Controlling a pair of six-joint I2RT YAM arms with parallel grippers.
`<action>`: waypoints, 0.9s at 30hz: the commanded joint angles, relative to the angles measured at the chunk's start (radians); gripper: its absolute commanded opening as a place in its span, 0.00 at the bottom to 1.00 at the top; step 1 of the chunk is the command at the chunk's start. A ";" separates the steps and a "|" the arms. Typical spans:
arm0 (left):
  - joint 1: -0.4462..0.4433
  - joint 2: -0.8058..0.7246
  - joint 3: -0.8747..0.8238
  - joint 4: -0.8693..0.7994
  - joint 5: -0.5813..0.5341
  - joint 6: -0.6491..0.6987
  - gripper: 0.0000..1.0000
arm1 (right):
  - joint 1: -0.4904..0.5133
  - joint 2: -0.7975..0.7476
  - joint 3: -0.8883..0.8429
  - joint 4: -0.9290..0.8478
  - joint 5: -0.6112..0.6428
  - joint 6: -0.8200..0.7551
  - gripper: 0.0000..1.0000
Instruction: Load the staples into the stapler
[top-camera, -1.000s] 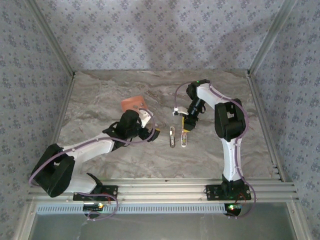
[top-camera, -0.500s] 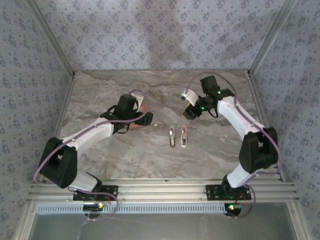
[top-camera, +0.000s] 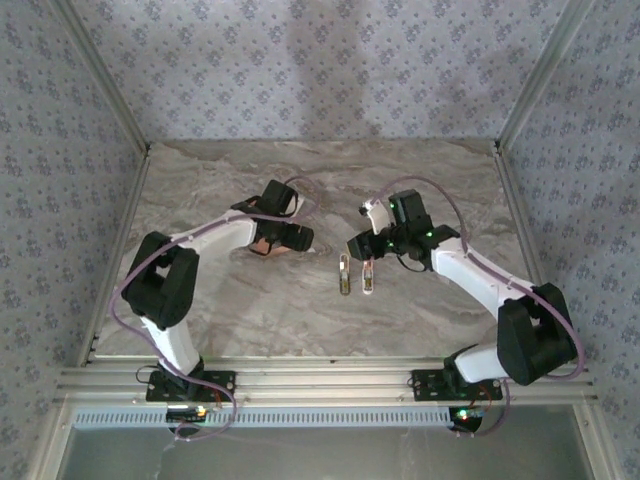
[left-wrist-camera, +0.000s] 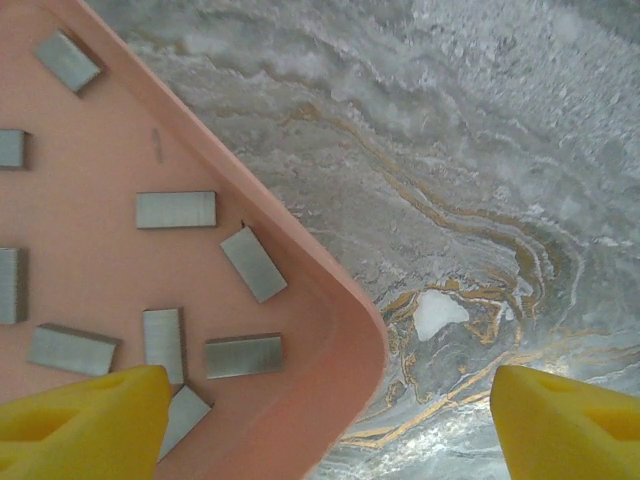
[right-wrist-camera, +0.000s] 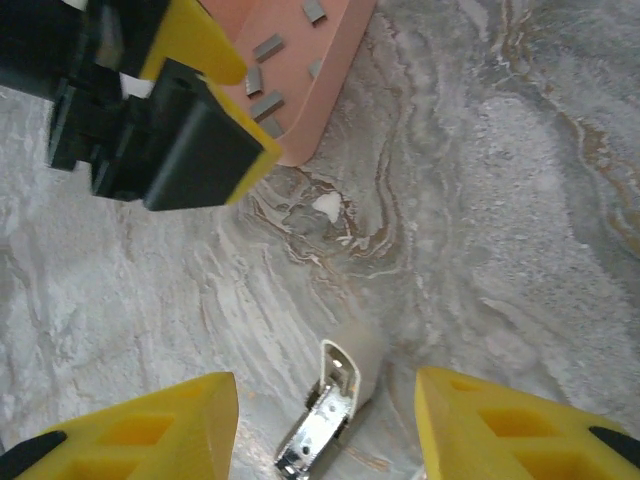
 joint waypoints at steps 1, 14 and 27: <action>0.004 0.035 0.054 -0.029 0.035 0.037 0.82 | 0.015 -0.004 -0.006 0.024 0.019 0.056 0.50; 0.003 0.109 0.125 -0.125 0.135 0.120 0.67 | 0.021 -0.013 -0.019 -0.016 0.048 0.033 0.48; -0.053 0.005 0.065 -0.222 0.204 0.153 0.62 | 0.029 -0.022 -0.046 -0.027 0.033 0.022 0.48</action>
